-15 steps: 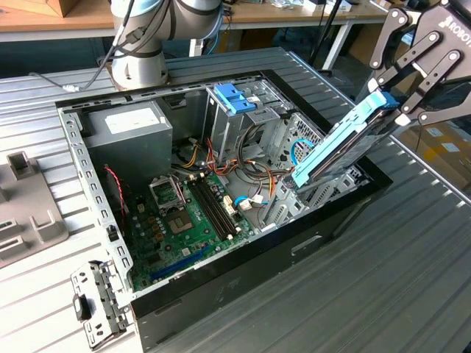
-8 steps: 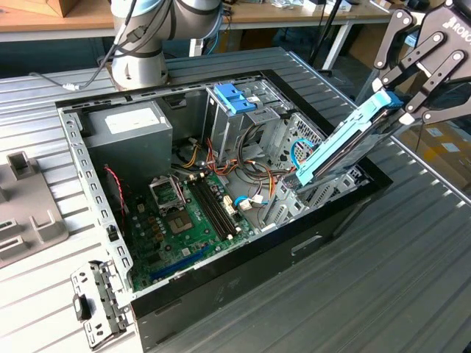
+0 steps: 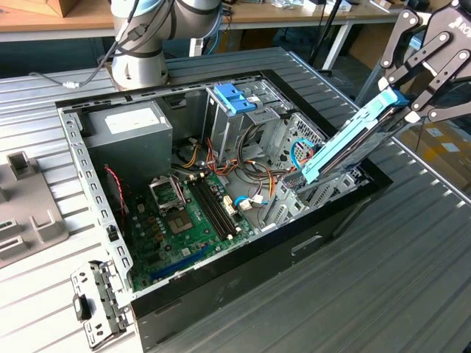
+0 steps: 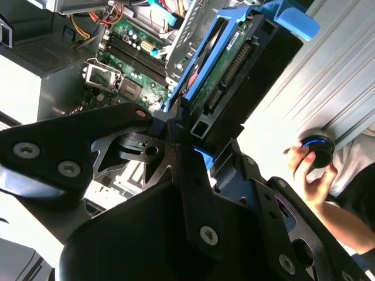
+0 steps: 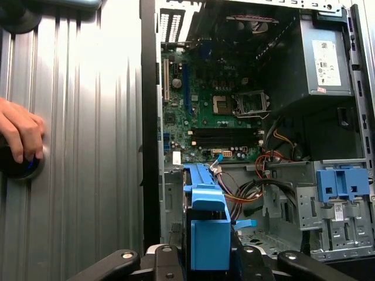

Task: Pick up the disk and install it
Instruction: 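Pick up the disk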

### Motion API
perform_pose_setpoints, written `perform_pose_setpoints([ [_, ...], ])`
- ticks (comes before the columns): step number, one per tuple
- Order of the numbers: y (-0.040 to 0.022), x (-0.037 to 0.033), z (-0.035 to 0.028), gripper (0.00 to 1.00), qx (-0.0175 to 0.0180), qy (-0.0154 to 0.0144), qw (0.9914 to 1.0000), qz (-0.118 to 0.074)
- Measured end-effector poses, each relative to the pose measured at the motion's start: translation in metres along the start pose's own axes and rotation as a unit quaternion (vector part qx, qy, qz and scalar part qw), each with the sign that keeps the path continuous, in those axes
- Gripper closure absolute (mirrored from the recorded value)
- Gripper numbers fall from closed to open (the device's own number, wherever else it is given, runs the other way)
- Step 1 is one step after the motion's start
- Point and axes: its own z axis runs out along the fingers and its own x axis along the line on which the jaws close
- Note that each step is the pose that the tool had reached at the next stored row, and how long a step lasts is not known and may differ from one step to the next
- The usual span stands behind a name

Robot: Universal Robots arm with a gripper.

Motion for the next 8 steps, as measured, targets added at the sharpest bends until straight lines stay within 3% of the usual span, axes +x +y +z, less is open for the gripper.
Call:
perform_pose_setpoints([
  [8, -0.0101, -0.0004, -0.001, 0.63, -0.0016, 0.0001, 1.0, 0.0],
])
